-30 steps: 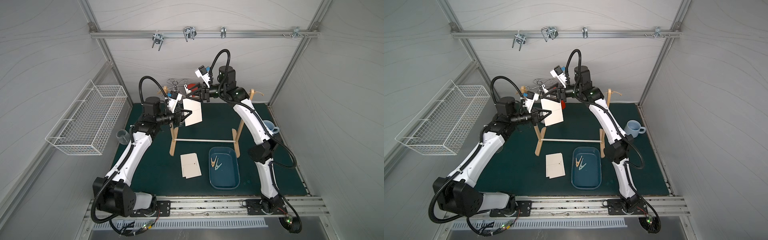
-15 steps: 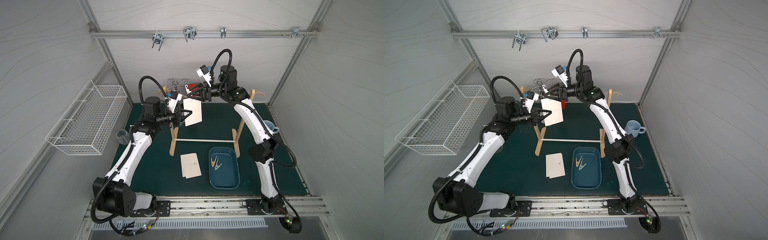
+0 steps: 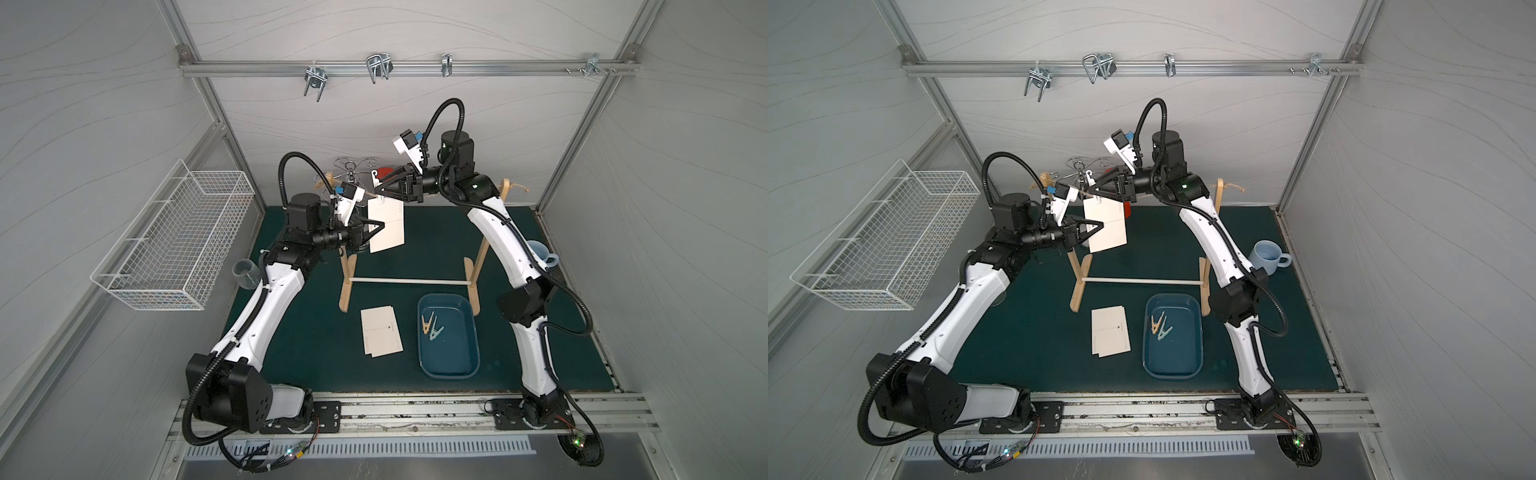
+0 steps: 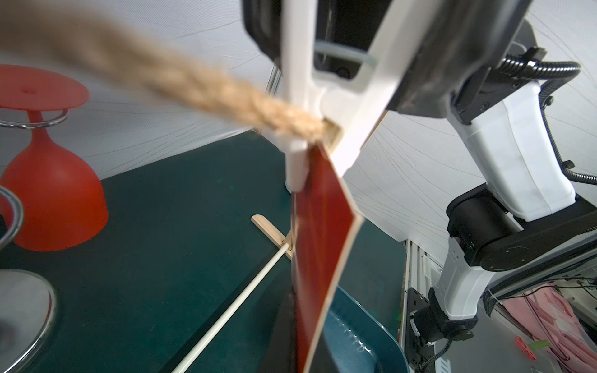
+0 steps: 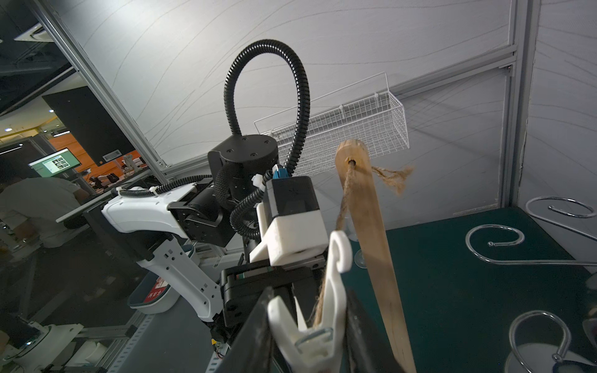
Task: Remove the postcards from the strings
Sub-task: Remove the clamp from the clothesline.
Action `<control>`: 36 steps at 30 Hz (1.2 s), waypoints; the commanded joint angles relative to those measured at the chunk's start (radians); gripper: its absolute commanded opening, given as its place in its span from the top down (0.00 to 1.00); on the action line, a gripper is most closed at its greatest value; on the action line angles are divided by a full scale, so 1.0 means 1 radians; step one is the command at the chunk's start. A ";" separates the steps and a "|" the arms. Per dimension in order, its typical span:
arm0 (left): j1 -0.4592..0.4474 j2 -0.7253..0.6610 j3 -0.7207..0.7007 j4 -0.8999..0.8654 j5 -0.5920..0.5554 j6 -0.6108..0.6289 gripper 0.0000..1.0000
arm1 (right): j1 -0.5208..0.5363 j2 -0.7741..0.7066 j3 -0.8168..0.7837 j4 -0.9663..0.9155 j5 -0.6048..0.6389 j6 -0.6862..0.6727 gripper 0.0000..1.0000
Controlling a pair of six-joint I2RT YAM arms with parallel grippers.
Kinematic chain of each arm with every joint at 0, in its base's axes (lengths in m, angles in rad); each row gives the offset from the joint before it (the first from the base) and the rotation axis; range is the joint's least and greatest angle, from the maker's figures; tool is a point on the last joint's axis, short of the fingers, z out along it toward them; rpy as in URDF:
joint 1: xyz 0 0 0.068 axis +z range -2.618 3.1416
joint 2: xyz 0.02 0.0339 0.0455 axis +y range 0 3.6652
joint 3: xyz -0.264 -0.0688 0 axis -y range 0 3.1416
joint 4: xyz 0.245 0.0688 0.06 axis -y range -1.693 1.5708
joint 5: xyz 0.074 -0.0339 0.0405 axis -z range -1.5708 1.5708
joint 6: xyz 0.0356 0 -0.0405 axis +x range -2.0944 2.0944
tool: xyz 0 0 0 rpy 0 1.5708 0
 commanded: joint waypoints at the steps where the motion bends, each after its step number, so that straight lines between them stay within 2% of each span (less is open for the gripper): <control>1: 0.001 0.008 0.053 0.023 0.022 0.020 1.00 | 0.002 -0.001 -0.008 0.001 -0.047 0.001 0.68; 7: 0.002 0.005 0.054 0.020 0.020 0.021 1.00 | 0.004 -0.002 -0.008 0.002 -0.049 0.000 0.80; 11: 0.003 0.002 0.052 0.019 0.020 0.023 1.00 | 0.004 0.000 -0.010 0.002 -0.048 0.000 1.00; 20: 0.003 0.000 0.047 0.018 0.019 0.020 1.00 | 0.004 -0.020 -0.034 0.018 -0.026 -0.002 1.00; 36: 0.002 -0.013 0.031 0.016 0.019 0.017 1.00 | 0.006 -0.111 -0.135 0.129 0.141 -0.013 1.00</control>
